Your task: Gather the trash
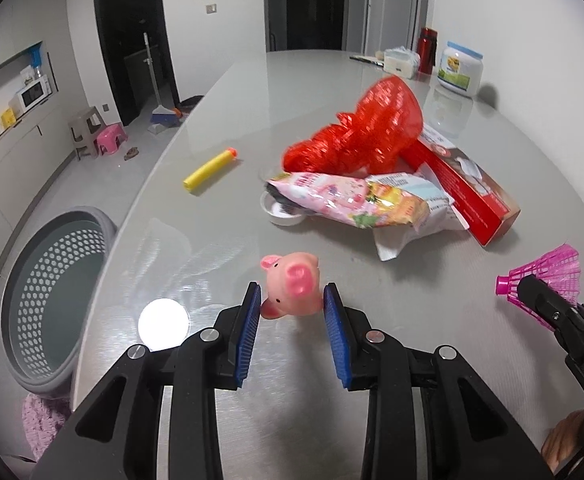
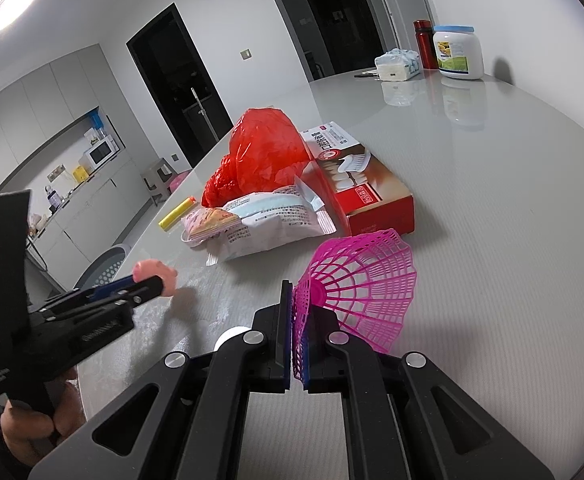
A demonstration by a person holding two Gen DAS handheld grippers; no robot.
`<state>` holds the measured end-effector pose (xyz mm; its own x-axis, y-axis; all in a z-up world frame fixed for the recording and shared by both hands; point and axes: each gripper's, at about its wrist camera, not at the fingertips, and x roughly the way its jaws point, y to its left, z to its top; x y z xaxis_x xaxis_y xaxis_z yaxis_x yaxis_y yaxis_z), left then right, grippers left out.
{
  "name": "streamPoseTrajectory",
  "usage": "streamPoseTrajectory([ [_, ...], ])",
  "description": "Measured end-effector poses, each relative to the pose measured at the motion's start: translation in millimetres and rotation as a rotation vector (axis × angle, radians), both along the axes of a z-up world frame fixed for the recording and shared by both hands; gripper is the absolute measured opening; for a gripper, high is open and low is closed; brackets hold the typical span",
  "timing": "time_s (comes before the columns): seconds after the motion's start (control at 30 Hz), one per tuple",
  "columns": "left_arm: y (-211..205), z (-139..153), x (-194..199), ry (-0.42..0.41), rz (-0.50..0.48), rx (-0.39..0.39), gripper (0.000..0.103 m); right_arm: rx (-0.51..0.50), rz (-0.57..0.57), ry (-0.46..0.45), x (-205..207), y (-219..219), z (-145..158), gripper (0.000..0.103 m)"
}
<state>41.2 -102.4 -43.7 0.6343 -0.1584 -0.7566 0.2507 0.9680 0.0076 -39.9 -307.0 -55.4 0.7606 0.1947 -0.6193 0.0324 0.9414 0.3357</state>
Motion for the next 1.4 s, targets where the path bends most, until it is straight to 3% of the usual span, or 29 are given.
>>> streamPoseTrajectory([
  [0.17, 20.2, 8.1, -3.5, -0.023, 0.018, -0.02, 0.031, -0.013, 0.006, 0.009, 2.5, 11.0, 4.4, 0.004],
  [0.23, 27.2, 10.2, -4.0, -0.028, 0.021, -0.028, 0.024, -0.025, 0.015, 0.009, 4.1, 18.4, 6.9, 0.004],
  [0.67, 86.0, 9.2, 0.4, -0.038, 0.062, -0.075, 0.024, -0.078, 0.088, 0.006, 21.6, 79.2, 24.5, 0.004],
  [1.07, 78.9, -0.9, 0.1, 0.006, 0.002, -0.105, 0.024, -0.079, 0.053, 0.013, 18.7, 68.2, 22.7, 0.004],
  [1.13, 73.7, -2.6, -1.1, 0.018, -0.01, -0.103, 0.027, -0.073, 0.053, 0.013, 17.5, 66.1, 20.9, 0.004],
  [1.3, 64.3, -3.6, -7.6, 0.013, -0.019, -0.095, 0.058, -0.041, 0.046, 0.013, 15.6, 56.1, 13.8, 0.004],
  [1.4, 59.3, -3.1, -9.7, 0.012, -0.02, -0.093, 0.066, -0.022, 0.045, 0.014, 16.2, 50.4, 10.3, 0.004],
])
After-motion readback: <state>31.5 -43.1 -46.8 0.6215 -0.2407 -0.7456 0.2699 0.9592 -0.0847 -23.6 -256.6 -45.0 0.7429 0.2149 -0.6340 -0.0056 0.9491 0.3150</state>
